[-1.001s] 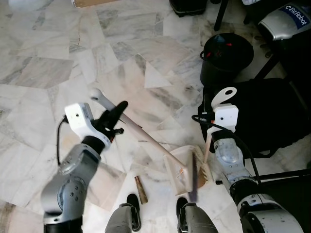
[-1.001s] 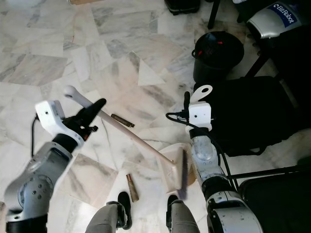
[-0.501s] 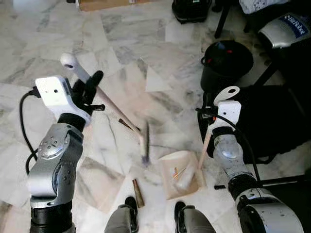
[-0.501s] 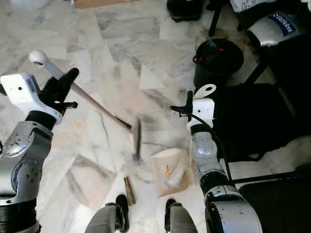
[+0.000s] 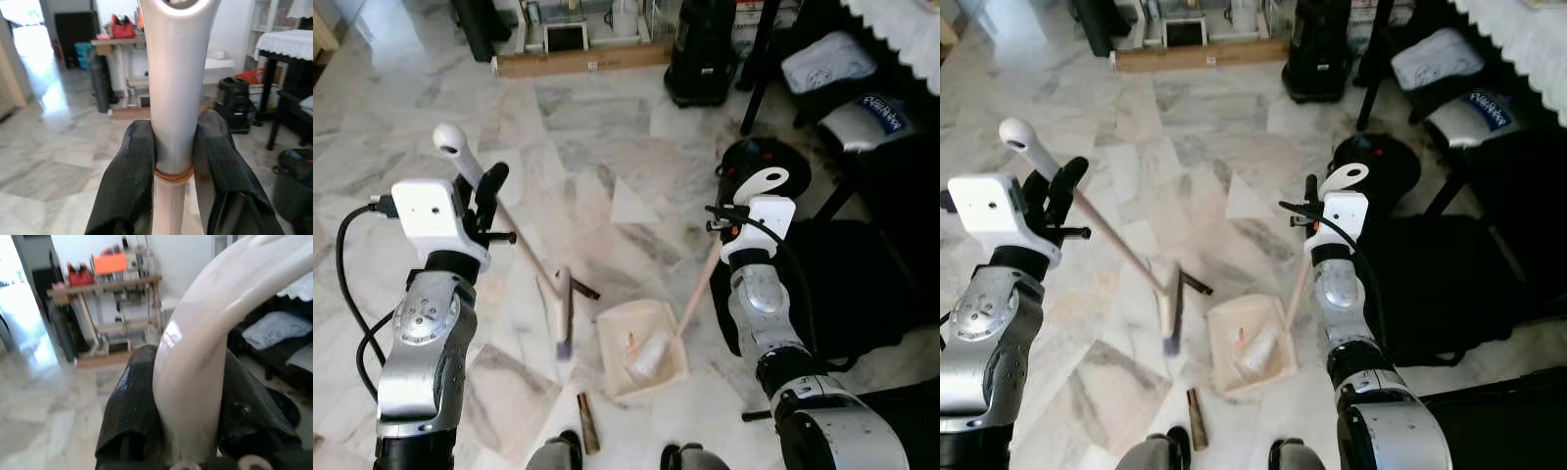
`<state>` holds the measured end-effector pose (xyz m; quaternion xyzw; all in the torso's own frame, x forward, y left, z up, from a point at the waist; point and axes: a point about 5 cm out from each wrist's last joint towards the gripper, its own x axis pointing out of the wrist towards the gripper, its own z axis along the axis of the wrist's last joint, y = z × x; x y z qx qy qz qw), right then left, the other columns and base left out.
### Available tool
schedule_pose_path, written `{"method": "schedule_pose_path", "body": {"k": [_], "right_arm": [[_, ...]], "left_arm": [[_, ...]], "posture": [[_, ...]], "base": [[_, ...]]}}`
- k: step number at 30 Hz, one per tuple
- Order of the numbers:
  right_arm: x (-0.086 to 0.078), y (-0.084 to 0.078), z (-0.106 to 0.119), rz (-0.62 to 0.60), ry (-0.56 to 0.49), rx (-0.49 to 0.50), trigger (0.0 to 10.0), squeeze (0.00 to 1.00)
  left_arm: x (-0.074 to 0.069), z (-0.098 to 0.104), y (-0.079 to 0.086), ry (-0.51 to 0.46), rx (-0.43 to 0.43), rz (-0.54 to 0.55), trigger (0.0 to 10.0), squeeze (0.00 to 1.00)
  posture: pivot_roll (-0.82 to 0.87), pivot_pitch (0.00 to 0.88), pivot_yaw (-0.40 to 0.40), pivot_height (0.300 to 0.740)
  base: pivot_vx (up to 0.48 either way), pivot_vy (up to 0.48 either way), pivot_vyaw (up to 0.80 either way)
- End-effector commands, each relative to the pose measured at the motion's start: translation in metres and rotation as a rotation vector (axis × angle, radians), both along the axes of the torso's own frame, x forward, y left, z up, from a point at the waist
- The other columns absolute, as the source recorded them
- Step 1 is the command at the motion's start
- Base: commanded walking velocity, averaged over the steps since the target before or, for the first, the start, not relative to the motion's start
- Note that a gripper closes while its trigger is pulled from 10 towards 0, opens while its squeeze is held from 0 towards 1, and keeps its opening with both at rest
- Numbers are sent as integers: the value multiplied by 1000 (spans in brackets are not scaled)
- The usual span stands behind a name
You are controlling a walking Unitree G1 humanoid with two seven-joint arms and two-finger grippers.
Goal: Sweep floor
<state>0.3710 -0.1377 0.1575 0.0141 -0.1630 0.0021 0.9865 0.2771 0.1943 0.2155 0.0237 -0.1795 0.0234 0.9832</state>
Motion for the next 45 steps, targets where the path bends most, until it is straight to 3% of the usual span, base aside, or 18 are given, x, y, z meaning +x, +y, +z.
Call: {"method": "schedule_pose_path", "body": {"k": [1,11,33,45], "right_arm": [[1,1,17,2,-71,69,10000,0],[-6,-7,32,6,-135,50,10000,0],[-17,-2,33,10,-96,73,10000,0],[-20,0,34,16,-92,67,10000,0]], "left_arm": [[-7,-4,5,-21,69,52,10000,0],[-18,-22,5,7,70,72,10000,0],[-14,-28,-6,0,54,44,10000,0],[-16,-33,-11,11,55,30,10000,0]], "posture": [[46,65,1,740],[31,49,-8,740],[13,61,-9,740],[12,69,-14,740]], "base": [[0,0,0],[0,0,0],[0,0,0],[-257,0,0]]}}
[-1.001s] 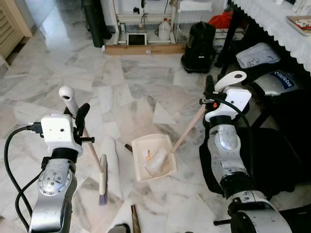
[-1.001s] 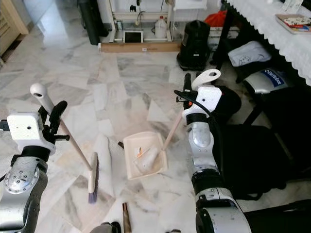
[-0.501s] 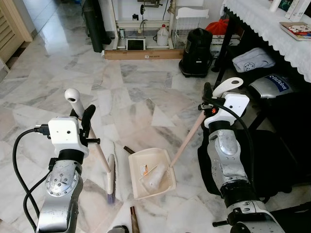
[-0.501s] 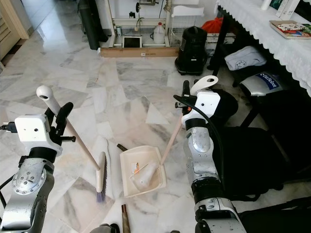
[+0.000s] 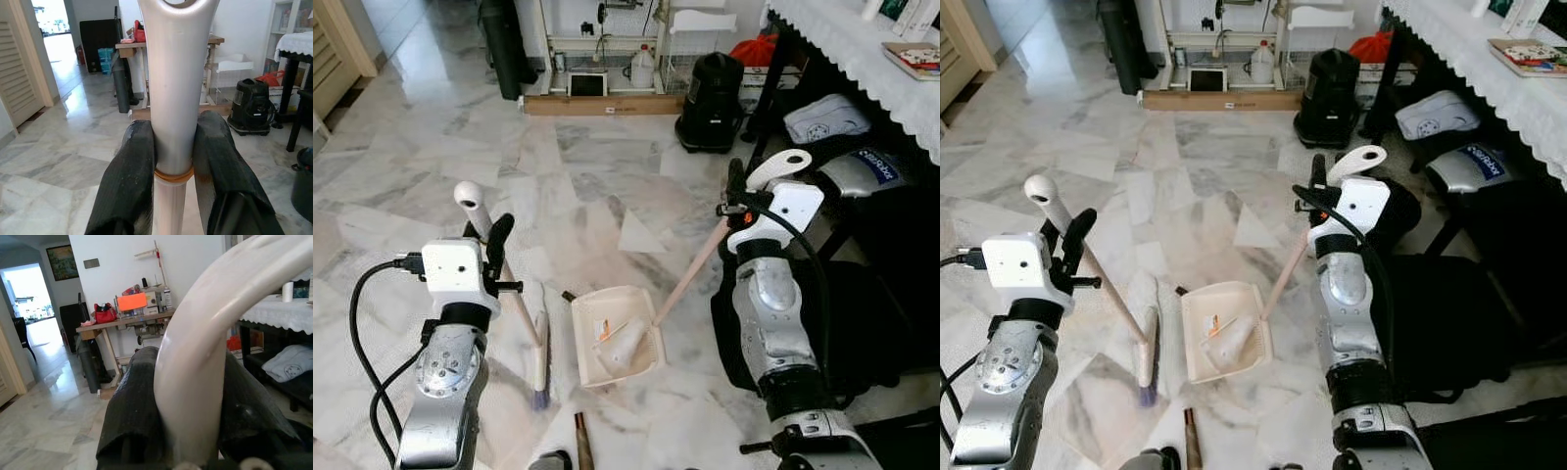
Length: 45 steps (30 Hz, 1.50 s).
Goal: Sweep floor
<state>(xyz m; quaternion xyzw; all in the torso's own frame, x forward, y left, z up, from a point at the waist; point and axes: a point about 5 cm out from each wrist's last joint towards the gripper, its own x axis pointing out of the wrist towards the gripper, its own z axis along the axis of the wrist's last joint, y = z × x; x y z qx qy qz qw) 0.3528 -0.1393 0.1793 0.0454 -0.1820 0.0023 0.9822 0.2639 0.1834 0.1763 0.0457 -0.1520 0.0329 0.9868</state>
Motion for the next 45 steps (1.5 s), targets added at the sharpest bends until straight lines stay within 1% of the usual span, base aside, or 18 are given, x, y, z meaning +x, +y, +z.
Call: {"method": "schedule_pose_path", "body": {"k": [1,8,27,38,42,45], "right_arm": [[-2,2,13,5,-53,5,10000,0],[-2,1,12,4,-46,4,10000,0],[-1,-2,17,-13,-55,9,10000,0],[-2,0,15,-3,-49,14,10000,0],[-3,4,14,19,-41,18,10000,0],[-3,5,13,24,-38,20,10000,0]], "left_arm": [[-2,7,0,-45,17,1,10000,0],[-1,7,0,-51,15,0,10000,0],[0,10,-3,-67,15,-13,10000,0],[0,10,-4,-65,14,-18,10000,0],[0,10,-4,-65,16,-16,10000,0],[1,10,-3,-63,19,-3,10000,0]], "posture": [[12,69,-14,740],[9,74,-15,740],[13,49,-9,740],[14,40,-10,740],[16,41,-13,740],[18,50,-13,740]], "base": [[-277,0,0],[-286,0,0],[-290,0,0],[-289,0,0],[-285,0,0],[0,0,0]]}}
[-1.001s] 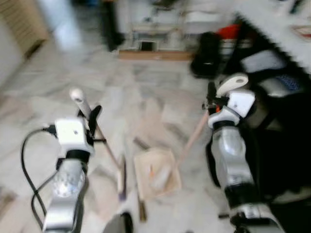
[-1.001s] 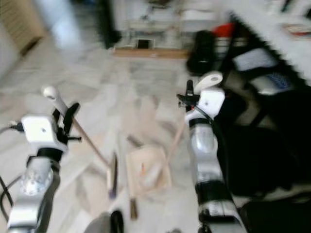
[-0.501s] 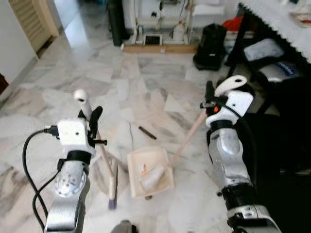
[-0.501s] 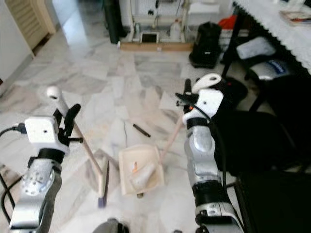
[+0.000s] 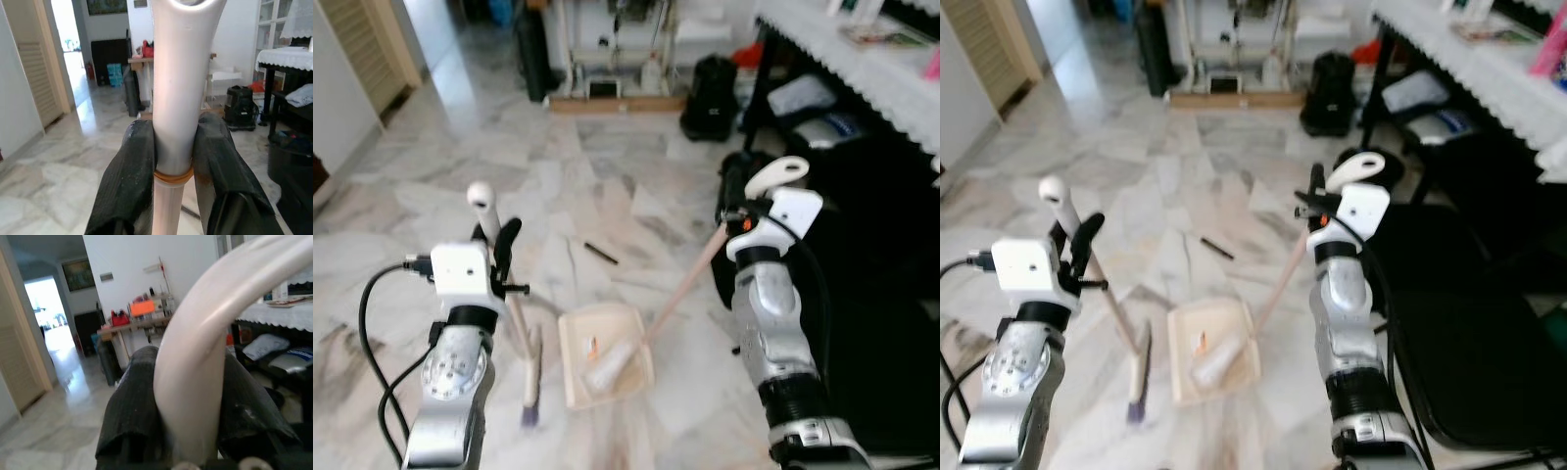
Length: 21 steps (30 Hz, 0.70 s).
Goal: Sweep floor
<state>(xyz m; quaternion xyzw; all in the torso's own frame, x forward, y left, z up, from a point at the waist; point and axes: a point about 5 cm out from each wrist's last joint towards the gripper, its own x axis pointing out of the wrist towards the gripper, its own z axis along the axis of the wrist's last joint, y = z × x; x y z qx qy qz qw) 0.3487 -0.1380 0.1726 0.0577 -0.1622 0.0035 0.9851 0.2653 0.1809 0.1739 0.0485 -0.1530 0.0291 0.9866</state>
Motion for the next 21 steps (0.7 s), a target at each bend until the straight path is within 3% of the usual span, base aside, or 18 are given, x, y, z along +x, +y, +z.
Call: {"method": "schedule_pose_path", "body": {"k": [1,5,21], "right_arm": [[1,4,20,15,-78,-3,10000,0],[0,6,19,23,-74,-9,10000,0],[-2,16,19,70,-71,-2,10000,0]], "left_arm": [[0,13,0,-62,12,3,10000,0],[-1,11,1,-53,14,15,10000,0],[-1,11,4,-45,19,32,10000,0]], "posture": [[18,50,-13,740],[17,55,-13,740],[26,81,-12,740]], "base": [[0,0,0],[0,0,0],[0,0,800]]}}
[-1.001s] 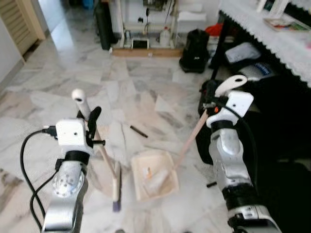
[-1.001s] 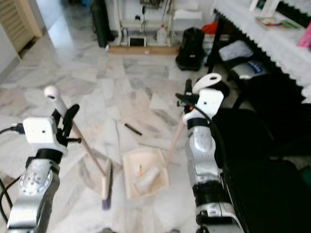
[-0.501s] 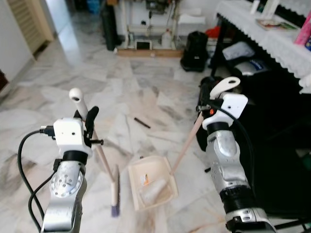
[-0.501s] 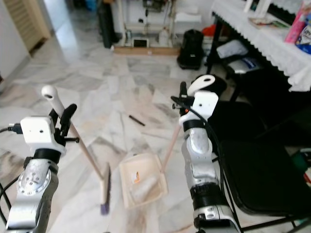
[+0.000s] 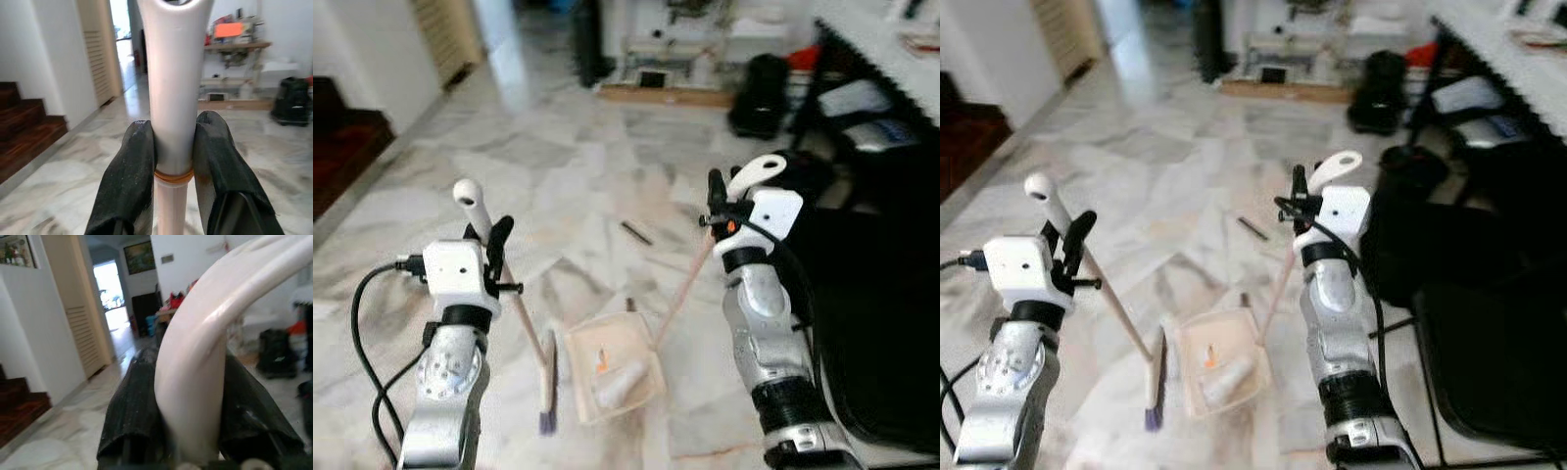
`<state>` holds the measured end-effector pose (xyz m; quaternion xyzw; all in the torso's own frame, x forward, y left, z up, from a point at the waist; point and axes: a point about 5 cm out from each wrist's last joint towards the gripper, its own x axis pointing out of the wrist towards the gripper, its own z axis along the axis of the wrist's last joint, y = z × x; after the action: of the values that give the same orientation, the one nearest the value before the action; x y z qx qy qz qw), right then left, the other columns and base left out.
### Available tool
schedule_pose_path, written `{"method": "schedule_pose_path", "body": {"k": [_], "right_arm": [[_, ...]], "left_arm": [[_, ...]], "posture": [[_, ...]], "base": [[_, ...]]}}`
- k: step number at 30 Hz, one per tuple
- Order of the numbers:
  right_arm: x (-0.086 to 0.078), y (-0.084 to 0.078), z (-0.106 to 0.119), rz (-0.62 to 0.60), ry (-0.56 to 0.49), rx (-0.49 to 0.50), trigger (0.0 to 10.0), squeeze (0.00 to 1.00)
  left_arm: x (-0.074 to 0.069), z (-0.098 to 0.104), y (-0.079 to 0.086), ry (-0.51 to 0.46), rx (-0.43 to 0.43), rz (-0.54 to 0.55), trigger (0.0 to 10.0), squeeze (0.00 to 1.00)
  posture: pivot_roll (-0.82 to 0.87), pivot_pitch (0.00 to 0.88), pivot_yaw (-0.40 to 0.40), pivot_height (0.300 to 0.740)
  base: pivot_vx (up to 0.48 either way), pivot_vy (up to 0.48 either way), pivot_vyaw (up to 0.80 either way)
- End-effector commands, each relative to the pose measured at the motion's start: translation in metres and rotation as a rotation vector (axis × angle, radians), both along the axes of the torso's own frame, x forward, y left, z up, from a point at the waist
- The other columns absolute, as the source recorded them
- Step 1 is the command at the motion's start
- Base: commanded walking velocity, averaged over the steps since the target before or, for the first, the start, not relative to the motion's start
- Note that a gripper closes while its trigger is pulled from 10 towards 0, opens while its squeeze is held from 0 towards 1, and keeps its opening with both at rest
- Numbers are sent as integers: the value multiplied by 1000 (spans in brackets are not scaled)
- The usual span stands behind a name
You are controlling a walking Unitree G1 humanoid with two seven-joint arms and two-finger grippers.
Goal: Sweep floor
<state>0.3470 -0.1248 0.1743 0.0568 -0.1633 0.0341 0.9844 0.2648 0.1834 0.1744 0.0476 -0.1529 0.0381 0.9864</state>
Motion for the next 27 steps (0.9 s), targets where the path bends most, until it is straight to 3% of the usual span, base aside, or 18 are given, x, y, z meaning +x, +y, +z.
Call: {"method": "schedule_pose_path", "body": {"k": [1,27], "right_arm": [[0,3,17,13,-64,12,10000,0],[-1,10,17,71,-56,10,10000,0]], "left_arm": [[-1,10,1,-43,24,17,10000,0],[-7,3,3,-21,21,67,10000,0]], "posture": [[23,81,-14,740],[23,67,-21,740]], "base": [[0,0,800],[0,0,800]]}}
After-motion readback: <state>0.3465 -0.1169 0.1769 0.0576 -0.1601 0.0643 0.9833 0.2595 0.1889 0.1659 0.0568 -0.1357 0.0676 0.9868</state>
